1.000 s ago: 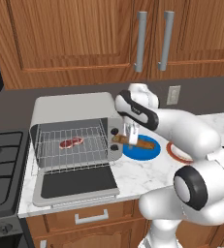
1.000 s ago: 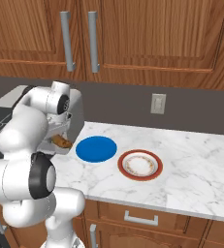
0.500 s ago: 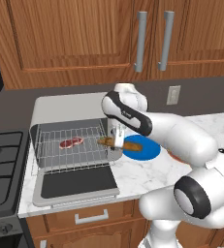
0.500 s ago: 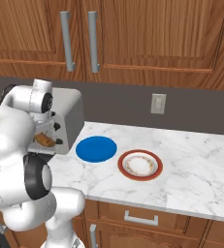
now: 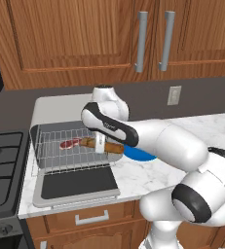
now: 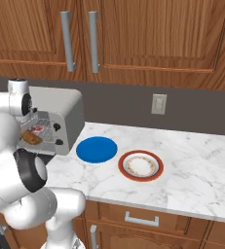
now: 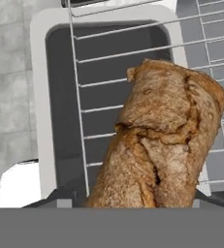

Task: Open the toaster oven door. Place the baguette on the top rack in the toaster oven and place the steak on the bottom rack.

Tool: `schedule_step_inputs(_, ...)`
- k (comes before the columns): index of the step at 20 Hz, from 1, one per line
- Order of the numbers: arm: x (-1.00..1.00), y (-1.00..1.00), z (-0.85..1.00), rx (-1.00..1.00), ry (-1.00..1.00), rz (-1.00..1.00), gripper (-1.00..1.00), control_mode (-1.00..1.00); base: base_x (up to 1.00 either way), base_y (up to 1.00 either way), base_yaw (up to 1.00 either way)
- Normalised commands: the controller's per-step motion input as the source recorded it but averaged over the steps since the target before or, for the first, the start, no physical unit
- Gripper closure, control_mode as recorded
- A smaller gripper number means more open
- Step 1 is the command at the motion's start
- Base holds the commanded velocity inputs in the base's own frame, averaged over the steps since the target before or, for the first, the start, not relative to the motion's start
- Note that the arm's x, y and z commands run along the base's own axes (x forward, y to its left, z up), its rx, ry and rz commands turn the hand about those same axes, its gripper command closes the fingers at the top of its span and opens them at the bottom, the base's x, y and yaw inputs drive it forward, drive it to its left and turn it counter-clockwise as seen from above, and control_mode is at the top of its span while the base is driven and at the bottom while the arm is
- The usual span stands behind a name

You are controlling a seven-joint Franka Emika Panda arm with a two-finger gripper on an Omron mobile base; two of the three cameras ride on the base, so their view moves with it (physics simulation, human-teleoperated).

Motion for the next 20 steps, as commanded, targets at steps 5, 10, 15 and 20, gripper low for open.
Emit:
schedule_step_inputs(5,0.26,0.55,-0.22,-0.03,-0.11,0.07,1.00,-1.00,0.00,0.00,0.00)
schedule_step_inputs(10,0.31,0.47,-0.26,0.00,-0.23,0.07,1.00,-1.00,0.00,0.00,0.00)
schedule_step_inputs(15,0.33,0.19,-0.48,-0.01,-0.20,0.02,1.00,-1.00,0.00,0.00,0.00)
schedule_step_inputs(20,0.33,0.19,-0.31,0.00,-0.15,0.00,1.00,-1.00,0.00,0.00,0.00)
